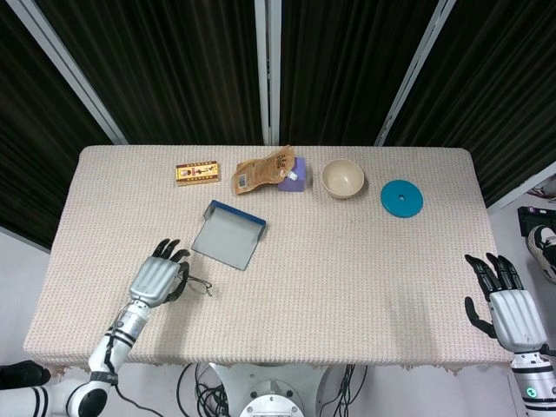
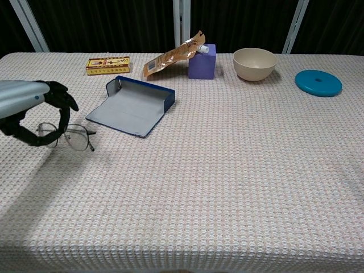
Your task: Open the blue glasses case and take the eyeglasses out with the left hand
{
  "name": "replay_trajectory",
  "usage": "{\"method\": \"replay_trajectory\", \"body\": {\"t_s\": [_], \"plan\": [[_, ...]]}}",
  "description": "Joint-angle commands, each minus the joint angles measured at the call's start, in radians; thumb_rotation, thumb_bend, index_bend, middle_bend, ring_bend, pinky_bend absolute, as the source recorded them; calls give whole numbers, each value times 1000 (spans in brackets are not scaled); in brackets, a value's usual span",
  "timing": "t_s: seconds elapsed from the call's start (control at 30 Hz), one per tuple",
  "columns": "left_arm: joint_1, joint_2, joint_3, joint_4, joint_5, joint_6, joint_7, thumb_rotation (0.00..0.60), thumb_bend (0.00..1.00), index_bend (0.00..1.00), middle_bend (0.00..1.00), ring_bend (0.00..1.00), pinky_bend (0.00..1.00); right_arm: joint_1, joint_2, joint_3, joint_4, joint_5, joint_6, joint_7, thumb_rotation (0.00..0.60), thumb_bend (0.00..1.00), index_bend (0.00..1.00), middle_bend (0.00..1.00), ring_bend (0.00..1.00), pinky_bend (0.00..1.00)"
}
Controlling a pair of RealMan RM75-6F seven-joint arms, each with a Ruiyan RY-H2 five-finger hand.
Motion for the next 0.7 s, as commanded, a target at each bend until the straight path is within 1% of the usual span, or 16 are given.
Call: {"method": "replay_trajectory", "body": {"t_s": [0.03,0.1,0.13,0.17,0.23,0.27,0.33,0.43,0.5,0.6,0.7], "plan": [[4,7,24,-23,-30,-37,42,600,572,611,191,0,0,0,-1,-1,-1,-2,1,-1,600,477,0,154,0,35],[-3,0,23,-21,-40,-57,48,600,485,452,158,0,0,-1,0,-2,-3,-4,4,-3,600,477,0,154,0,35],[-6,-6,18,-17,-44,-63,45,600,399,328,132,0,0,-2,1,-2,-5,-5,7,-5,600,477,0,155,0,35],[-7,-11,12,-14,-44,-64,39,600,325,231,110,0,0,-3,2,-2,-6,-6,9,-6,600,477,0,155,0,35],[-3,-25,-7,-3,-23,-45,4,600,206,99,72,0,0,-6,5,-2,-9,-5,13,-7,600,477,0,155,0,35],[2,-30,-15,3,-7,-31,-17,600,171,73,63,0,0,-7,5,-3,-10,-5,15,-7,600,477,0,155,0,35],[17,-34,-35,17,42,16,-76,600,124,53,56,0,0,-9,7,-3,-12,-4,17,-7,600,477,0,155,0,35],[41,-8,-59,21,81,80,-131,600,113,53,56,0,0,-9,12,0,-13,1,18,-4,600,477,0,155,0,35],[61,19,-81,22,86,126,-152,600,113,64,61,0,0,-9,18,2,-14,6,16,1,600,477,0,155,0,35],[106,58,-120,54,80,218,-191,600,112,118,84,0,0,-6,32,7,-14,17,9,8,600,477,0,156,0,34],[158,103,-124,119,91,278,-256,600,113,164,115,0,0,-4,49,15,-15,29,5,38,600,477,0,157,0,32]]}}
